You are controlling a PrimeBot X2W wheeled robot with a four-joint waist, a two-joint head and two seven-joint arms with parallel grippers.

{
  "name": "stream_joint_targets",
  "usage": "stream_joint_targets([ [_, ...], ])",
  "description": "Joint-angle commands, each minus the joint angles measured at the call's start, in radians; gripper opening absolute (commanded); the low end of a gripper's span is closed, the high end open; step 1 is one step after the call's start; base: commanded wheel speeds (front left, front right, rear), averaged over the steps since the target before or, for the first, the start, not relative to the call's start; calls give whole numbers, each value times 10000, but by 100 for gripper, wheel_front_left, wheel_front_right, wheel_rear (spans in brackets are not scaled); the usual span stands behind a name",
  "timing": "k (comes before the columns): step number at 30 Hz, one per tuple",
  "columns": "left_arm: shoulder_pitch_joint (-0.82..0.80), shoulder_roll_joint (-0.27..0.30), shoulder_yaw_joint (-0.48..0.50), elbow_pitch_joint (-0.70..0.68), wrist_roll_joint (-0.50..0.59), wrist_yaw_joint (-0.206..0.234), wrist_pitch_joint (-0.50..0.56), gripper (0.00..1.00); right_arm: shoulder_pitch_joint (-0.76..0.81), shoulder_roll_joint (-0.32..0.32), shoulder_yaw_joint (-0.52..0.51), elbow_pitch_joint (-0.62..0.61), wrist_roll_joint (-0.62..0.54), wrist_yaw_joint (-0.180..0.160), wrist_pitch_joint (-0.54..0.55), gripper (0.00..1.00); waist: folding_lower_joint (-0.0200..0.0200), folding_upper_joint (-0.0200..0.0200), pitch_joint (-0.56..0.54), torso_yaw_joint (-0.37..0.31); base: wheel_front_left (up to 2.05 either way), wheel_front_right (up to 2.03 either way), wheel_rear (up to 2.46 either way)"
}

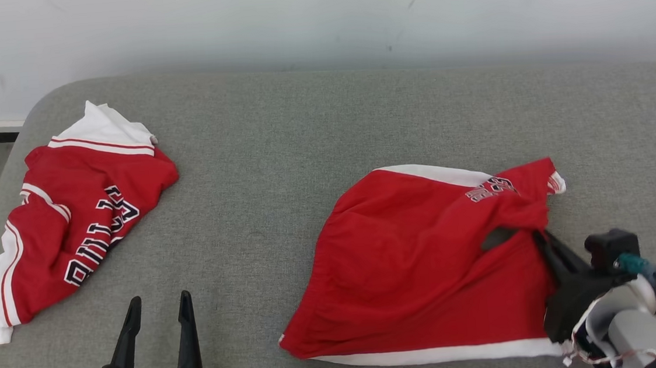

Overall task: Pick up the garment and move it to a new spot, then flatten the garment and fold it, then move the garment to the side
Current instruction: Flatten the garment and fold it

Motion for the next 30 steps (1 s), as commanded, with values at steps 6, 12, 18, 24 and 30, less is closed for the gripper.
stream_joint_targets([
  [6,-189,-2,-172,79,-109,73,-8,100,-1046,-236,-49,923,203,-22,-113,0,-1,0,109,103,0,0,0],
  [12,-134,-1,-223,153,-136,80,-8,100,-1540,-147,-6,1577,344,-24,-388,100,-1,0,-6,-49,0,0,0],
  [18,-57,0,-63,160,54,5,-8,100,-1010,-173,-434,638,449,-24,-525,100,-1,0,-302,-452,0,0,0],
  [24,104,1,214,110,205,-108,-8,100,334,-113,-1371,-1579,39,-22,-508,100,-1,0,-556,-927,0,0,0],
  [30,314,0,404,99,297,-184,-8,100,1820,272,-2237,-3702,-497,-22,-510,100,-1,0,-769,-1305,0,0,0],
])
